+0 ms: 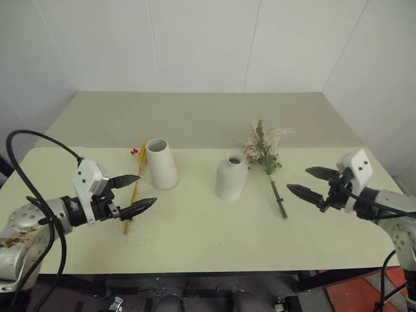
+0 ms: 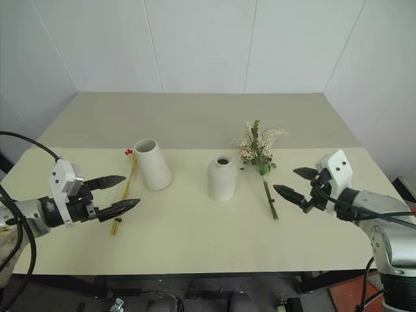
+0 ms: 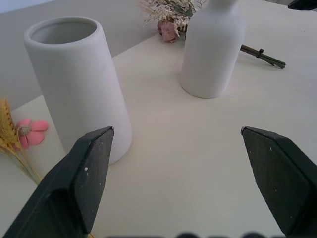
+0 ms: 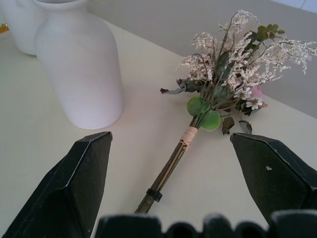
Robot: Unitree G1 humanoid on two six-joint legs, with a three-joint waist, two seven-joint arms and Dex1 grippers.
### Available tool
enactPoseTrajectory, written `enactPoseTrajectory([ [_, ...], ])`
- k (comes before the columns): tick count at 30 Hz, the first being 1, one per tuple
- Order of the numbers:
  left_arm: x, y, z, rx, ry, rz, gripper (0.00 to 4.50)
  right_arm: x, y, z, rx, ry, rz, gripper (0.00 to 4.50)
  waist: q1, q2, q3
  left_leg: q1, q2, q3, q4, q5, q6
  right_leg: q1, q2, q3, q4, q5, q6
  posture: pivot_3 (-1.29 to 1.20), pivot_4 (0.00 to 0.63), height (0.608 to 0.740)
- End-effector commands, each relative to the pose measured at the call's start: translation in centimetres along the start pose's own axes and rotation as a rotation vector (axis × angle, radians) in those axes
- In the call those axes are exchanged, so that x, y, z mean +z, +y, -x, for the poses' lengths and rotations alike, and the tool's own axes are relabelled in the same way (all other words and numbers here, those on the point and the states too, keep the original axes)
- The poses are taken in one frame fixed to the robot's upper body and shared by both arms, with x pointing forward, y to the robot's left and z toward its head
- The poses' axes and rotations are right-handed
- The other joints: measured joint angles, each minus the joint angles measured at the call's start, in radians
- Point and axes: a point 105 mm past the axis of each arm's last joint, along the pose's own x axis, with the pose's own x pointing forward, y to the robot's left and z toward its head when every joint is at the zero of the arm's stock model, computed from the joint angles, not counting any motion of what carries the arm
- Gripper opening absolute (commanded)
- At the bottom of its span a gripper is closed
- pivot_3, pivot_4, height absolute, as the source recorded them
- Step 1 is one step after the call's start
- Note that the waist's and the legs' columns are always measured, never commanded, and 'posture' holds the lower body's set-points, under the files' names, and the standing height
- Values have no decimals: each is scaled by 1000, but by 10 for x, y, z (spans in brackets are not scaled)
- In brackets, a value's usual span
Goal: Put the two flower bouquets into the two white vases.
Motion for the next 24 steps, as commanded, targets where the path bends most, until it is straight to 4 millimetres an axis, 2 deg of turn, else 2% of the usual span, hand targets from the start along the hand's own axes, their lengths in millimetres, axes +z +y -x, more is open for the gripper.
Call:
enactPoseTrajectory([
  [1,8,-4,7,0,-26,-13,4465,6,6,0,-12,-26,23,4500,1,-1,0,0,0,0,0,0,0,0,0,0,0,1,-1,0,150,740],
  [3,5,-12,11,-31,-6,-16,4465,8,13,-3,19,-28,31,4500,1,0,1,-1,0,0,0,0,0,0,-1,0,-1,1,-1,0,150,740],
  [5,4,-3,26,-24,16,-18,4465,17,25,-15,48,-41,46,4500,-2,0,2,-1,0,0,0,0,0,0,-1,0,0,1,-1,0,150,740],
  [8,-1,13,46,65,32,5,4465,18,23,-29,38,-29,94,4500,-12,0,5,0,2,0,0,0,0,-2,1,0,1,1,-1,0,150,740],
  [10,-5,17,50,101,50,7,4465,20,20,-32,16,-28,97,4500,-13,0,6,1,1,0,0,1,1,-1,1,0,2,-1,2,0,150,740],
  [12,0,15,49,79,39,6,4465,26,21,-32,17,-41,68,4500,-8,0,6,1,1,0,0,1,2,-1,1,-1,2,-1,2,0,150,740],
  [15,3,12,43,59,27,-8,4465,24,21,-34,19,-48,59,4500,0,0,7,0,1,0,0,1,2,-1,0,-1,1,1,-1,0,150,740],
  [19,3,10,31,52,0,-8,4465,20,7,-41,-89,-34,45,4500,2,0,7,-1,1,0,0,1,2,-1,0,-1,0,3,-3,0,150,740],
  [24,11,9,24,46,-18,-12,4465,10,-1,-49,-127,59,43,4500,-1,0,7,-1,1,0,0,1,2,-2,0,-1,1,3,-4,0,150,740],
])
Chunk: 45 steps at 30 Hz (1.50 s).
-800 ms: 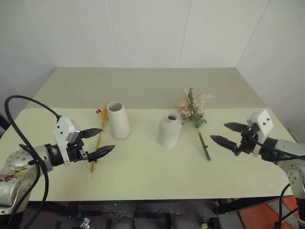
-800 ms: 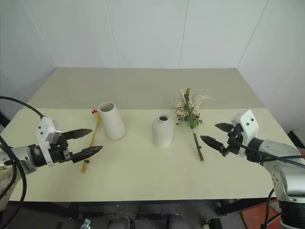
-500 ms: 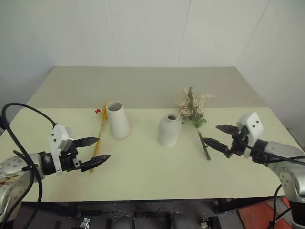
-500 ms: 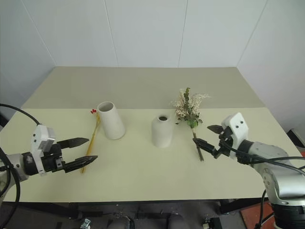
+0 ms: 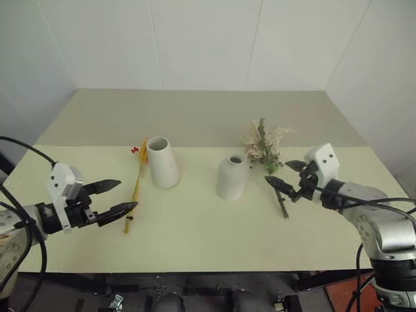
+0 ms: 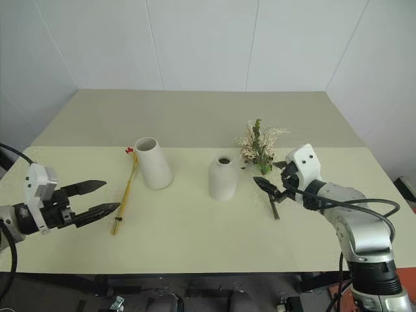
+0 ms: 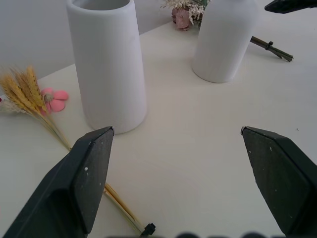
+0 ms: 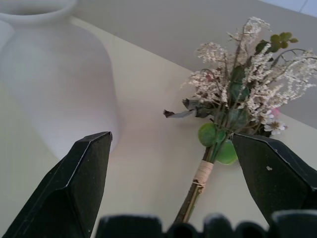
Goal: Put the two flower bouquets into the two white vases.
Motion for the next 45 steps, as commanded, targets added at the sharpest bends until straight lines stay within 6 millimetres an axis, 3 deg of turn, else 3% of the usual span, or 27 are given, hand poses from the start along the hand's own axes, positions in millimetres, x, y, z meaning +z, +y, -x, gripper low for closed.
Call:
enactPoseTrajectory([
  [1,20,-3,-5,-16,-33,-49,4465,4,-7,-4,-33,56,22,4500,-2,0,0,0,0,0,0,0,0,0,0,0,0,0,0,0,150,740],
  [11,69,-7,-25,-154,-96,-163,4465,-11,-14,-27,-19,378,-9,4500,-13,0,1,-1,-1,0,1,0,0,0,0,0,0,1,0,0,150,740],
  [20,85,-11,-29,-211,-150,-195,4465,-19,-24,-60,-26,471,-13,4500,-20,0,1,-13,-1,0,2,1,0,-16,0,1,8,2,0,0,150,740],
  [23,83,-10,-29,-215,-149,-197,4500,-20,-23,-71,-4,474,-15,3869,-20,0,1,-13,-2,0,3,1,0,-17,0,1,10,2,0,0,150,740],
  [33,76,-7,-22,-193,-135,-200,4500,-20,-39,-74,-118,460,-60,317,-20,0,1,-13,-2,0,7,1,0,-16,0,1,13,2,0,0,150,740],
  [36,74,-7,-19,-188,-134,-189,4500,-7,-51,-69,-226,343,-168,224,-18,0,1,-13,-1,-1,7,1,0,-17,0,1,15,2,0,0,150,740],
  [39,69,-5,-15,-176,-122,-181,4500,19,-66,-61,-351,127,-234,224,-18,1,1,-14,-2,-1,8,1,0,-17,0,1,15,2,0,0,150,740],
  [42,65,-3,-12,-170,-108,-166,4500,62,-72,-44,-394,-177,-316,224,-20,1,2,-14,-2,-1,8,1,0,-17,0,1,15,2,0,0,150,740],
  [45,64,-1,-10,-174,-102,-160,4500,108,-59,-26,-317,-445,-328,224,-22,3,3,-14,-1,-1,8,1,0,-17,0,1,16,2,0,0,150,740],
])
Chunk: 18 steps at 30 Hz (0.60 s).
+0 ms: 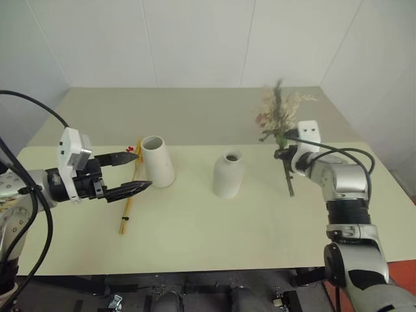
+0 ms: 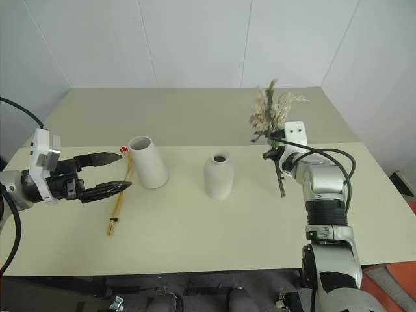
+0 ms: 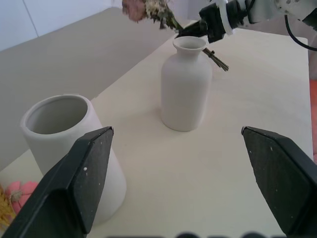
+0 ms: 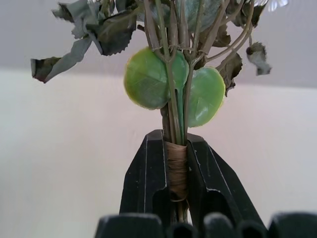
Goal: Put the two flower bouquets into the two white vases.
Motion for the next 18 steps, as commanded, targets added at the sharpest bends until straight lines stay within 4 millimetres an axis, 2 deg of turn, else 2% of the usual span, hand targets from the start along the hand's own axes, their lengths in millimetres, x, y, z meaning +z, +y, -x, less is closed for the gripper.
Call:
enactPoseTrajectory([
  [1,11,3,8,7,-7,-49,4500,77,26,30,143,-385,-23,224,0,1,0,0,0,0,0,0,0,0,0,0,0,0,0,0,150,740],
  [4,12,4,8,-8,-5,-53,4500,104,49,45,245,-534,-42,224,-1,1,1,1,0,0,0,0,0,0,0,0,1,0,0,0,150,740],
  [8,13,5,9,-15,5,-58,4500,120,79,56,362,-622,-67,224,-1,1,1,2,0,0,1,0,0,1,0,0,1,0,0,0,150,740],
  [13,12,5,10,-14,9,-61,4500,113,113,56,454,-636,-67,224,-3,1,1,2,1,0,0,0,0,1,1,0,1,0,0,0,150,740],
  [18,12,5,10,-12,14,-63,4500,104,136,56,508,-642,-65,224,-2,2,1,2,1,0,1,0,0,1,1,0,1,0,0,0,150,740],
])
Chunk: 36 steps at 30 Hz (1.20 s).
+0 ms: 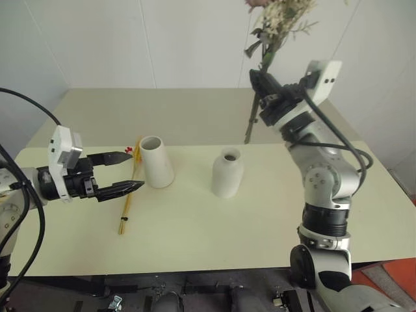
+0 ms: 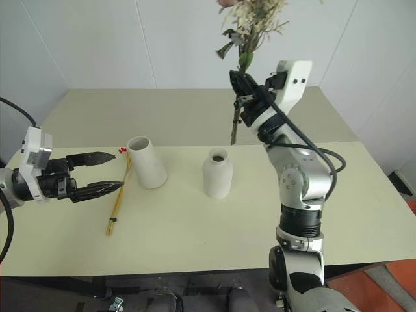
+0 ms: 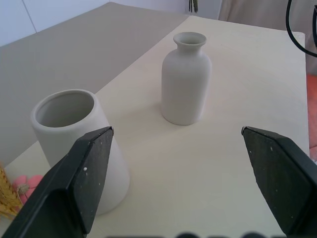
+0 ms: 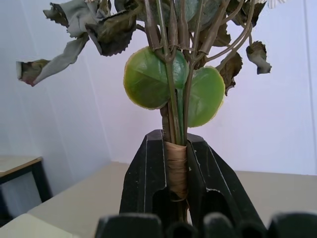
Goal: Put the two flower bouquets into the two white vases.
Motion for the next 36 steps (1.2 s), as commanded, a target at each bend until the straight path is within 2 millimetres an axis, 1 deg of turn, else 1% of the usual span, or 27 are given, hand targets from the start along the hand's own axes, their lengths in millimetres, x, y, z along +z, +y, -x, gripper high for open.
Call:
enactPoseTrajectory([
  [1,10,-1,4,6,-3,-55,4500,15,16,-1,50,-81,40,224,2,0,0,0,0,0,0,0,0,0,0,0,0,0,0,0,150,740],
  [4,10,-2,5,10,0,-56,4500,10,19,-2,64,-73,32,224,4,0,0,-1,0,0,0,0,0,0,0,0,0,0,0,0,150,740],
  [9,10,-3,7,16,6,-58,4500,-4,19,3,64,-39,30,224,3,0,0,0,0,0,0,0,0,0,0,0,0,0,0,0,150,740],
  [13,10,-3,7,18,9,-60,4500,-22,21,8,67,-3,41,224,3,1,0,0,0,0,0,0,0,0,0,0,0,0,0,0,150,740],
  [16,11,-2,6,18,10,-61,4500,-31,23,10,66,10,47,224,1,1,0,0,0,0,0,0,0,0,0,0,0,0,0,0,150,740],
  [22,11,-3,6,17,16,-60,4500,-38,25,10,53,12,51,224,2,1,0,0,0,0,0,0,0,0,0,0,0,0,0,0,150,740],
  [28,11,-2,7,21,22,-61,4500,-54,25,22,37,47,51,224,2,1,0,0,0,0,1,0,0,0,0,0,0,0,0,0,150,740],
  [30,11,-1,8,25,23,-62,4500,-59,26,27,33,61,53,949,2,1,0,0,0,0,1,0,0,0,0,0,0,0,0,0,150,740],
  [32,11,-1,8,29,23,-63,4500,-62,26,31,31,70,56,1453,2,1,0,0,0,0,1,0,0,0,0,0,0,0,0,0,150,740],
  [36,11,0,8,38,22,-63,4500,-62,24,36,22,80,77,2886,1,1,0,0,0,0,1,0,0,0,0,0,1,0,0,0,150,740],
])
